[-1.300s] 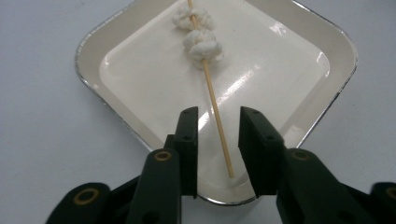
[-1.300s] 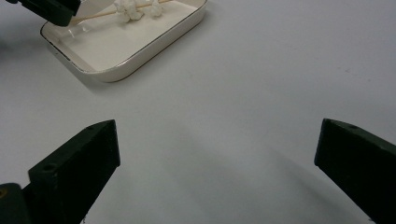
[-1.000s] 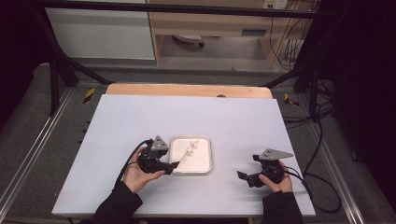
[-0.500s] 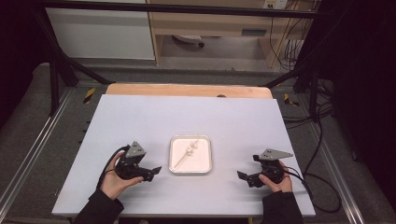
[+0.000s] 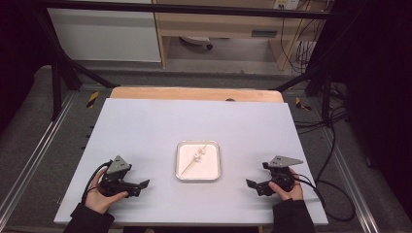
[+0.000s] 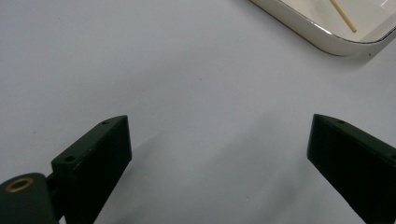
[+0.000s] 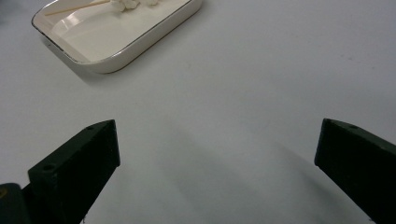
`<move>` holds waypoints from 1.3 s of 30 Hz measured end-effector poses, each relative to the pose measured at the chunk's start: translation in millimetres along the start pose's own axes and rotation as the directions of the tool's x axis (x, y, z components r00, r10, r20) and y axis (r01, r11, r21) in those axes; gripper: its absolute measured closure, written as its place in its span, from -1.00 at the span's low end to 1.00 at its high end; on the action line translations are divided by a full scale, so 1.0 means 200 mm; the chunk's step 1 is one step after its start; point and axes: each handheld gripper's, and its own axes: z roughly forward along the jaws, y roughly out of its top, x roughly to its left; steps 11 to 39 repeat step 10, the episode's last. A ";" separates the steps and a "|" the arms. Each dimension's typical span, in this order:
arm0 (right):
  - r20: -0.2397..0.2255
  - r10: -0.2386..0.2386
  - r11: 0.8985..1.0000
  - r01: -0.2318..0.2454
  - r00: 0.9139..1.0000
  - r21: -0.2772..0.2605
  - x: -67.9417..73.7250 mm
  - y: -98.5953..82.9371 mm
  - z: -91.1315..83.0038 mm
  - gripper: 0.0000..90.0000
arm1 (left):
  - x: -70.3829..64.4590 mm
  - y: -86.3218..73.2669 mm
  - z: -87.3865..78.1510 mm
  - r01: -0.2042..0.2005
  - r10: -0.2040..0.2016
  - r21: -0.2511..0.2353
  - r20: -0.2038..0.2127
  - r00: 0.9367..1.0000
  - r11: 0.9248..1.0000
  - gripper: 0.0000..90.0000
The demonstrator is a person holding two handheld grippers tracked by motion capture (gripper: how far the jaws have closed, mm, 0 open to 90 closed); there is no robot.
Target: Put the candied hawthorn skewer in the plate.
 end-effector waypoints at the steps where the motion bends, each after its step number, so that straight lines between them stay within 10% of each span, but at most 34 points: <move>1: 0.000 -0.001 1.000 0.001 1.000 -0.001 0.00 0.00 0.00 -0.98 | 0.00 0.00 0.00 0.002 -0.002 -0.002 -0.003 1.000 1.000 -0.86; 39: 0.001 0.007 1.000 -0.007 1.000 0.012 0.00 -0.01 0.01 -0.98 | 0.00 0.00 0.01 -0.016 0.016 0.002 0.001 1.000 1.000 -0.86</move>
